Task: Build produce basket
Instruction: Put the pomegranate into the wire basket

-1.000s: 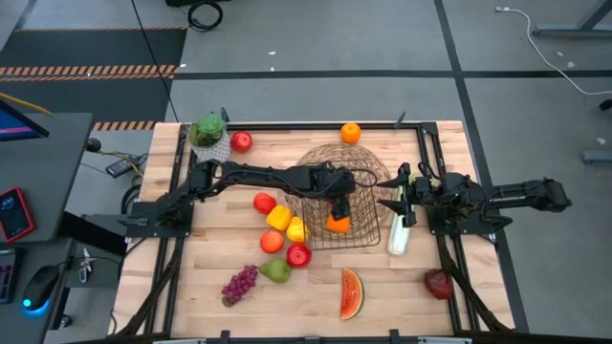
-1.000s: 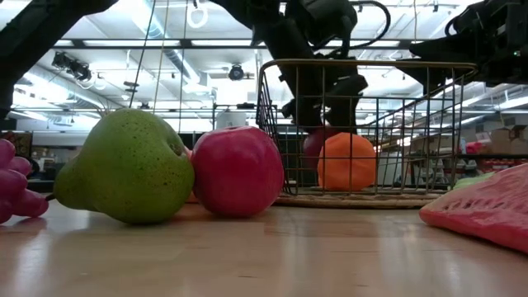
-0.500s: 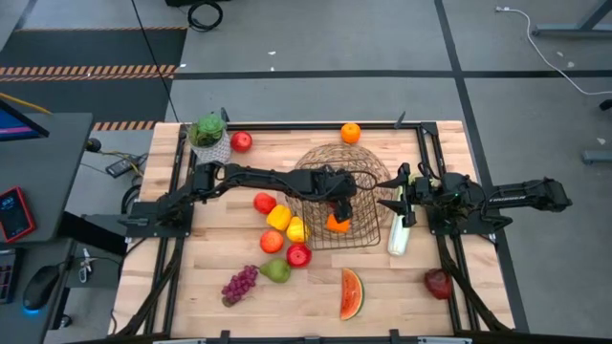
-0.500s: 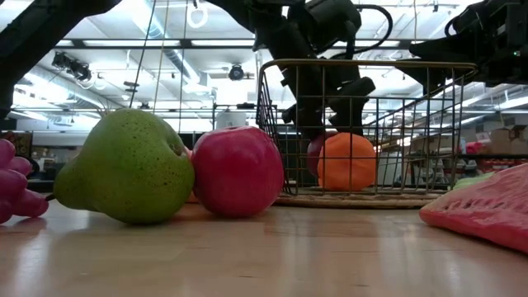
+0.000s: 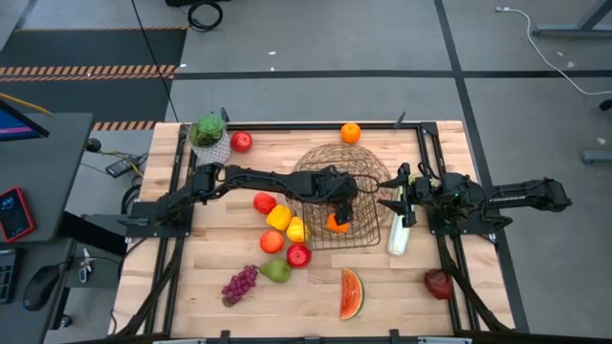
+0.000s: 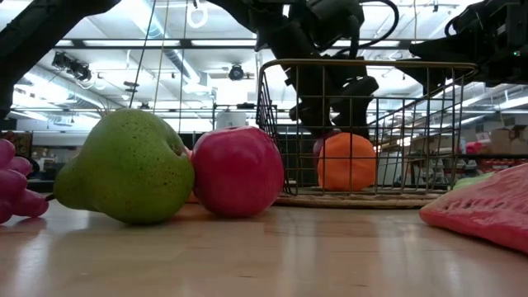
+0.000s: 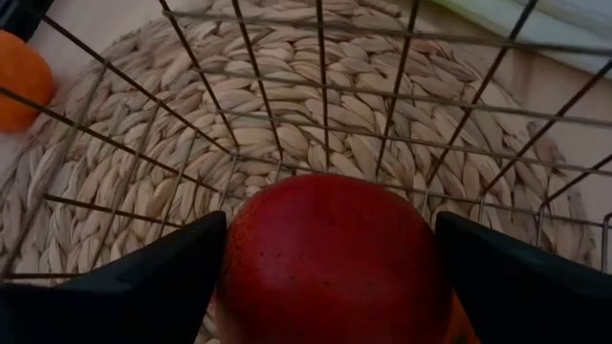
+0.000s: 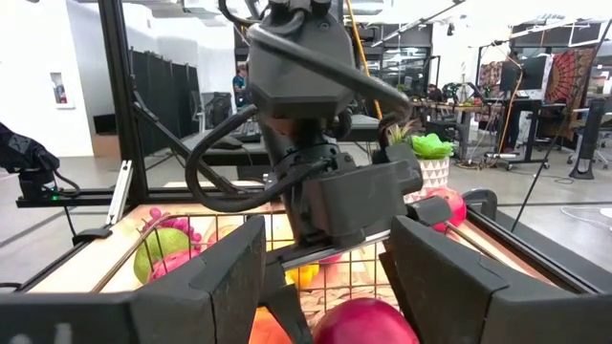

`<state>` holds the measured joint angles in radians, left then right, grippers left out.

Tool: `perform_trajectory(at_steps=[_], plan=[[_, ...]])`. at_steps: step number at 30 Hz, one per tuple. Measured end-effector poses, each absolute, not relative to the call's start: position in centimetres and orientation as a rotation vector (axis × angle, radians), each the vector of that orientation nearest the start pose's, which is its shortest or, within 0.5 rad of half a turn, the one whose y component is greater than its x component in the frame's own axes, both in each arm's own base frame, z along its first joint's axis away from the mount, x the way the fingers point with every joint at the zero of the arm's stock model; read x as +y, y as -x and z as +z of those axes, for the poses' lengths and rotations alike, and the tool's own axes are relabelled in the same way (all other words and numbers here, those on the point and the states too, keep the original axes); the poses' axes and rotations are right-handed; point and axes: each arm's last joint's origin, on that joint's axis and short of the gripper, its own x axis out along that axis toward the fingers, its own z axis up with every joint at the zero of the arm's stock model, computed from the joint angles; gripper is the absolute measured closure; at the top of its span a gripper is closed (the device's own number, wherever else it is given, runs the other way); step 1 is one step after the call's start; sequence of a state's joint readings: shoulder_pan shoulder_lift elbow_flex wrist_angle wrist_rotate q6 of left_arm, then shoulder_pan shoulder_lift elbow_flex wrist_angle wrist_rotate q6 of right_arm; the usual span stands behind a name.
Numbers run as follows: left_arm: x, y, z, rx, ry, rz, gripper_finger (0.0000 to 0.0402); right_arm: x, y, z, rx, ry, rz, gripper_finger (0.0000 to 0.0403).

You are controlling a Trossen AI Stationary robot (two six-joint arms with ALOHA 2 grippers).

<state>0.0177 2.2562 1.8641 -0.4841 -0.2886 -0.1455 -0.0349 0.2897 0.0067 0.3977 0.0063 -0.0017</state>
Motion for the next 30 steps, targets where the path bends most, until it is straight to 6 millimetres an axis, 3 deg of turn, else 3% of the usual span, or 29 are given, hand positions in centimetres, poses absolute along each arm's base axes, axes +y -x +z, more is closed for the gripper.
perform_trajectory(at_steps=[20,30], plan=[[1.46,-49.92,19.8,0.823,0.018,0.342,0.003,-0.42,-11.5,17.91,-0.114,0.004,-0.041,0.0172],[1.51,-49.96,19.86,0.819,0.01,0.336,0.0003,-0.42,-11.5,17.91,-0.115,0.003,-0.041,0.0172]])
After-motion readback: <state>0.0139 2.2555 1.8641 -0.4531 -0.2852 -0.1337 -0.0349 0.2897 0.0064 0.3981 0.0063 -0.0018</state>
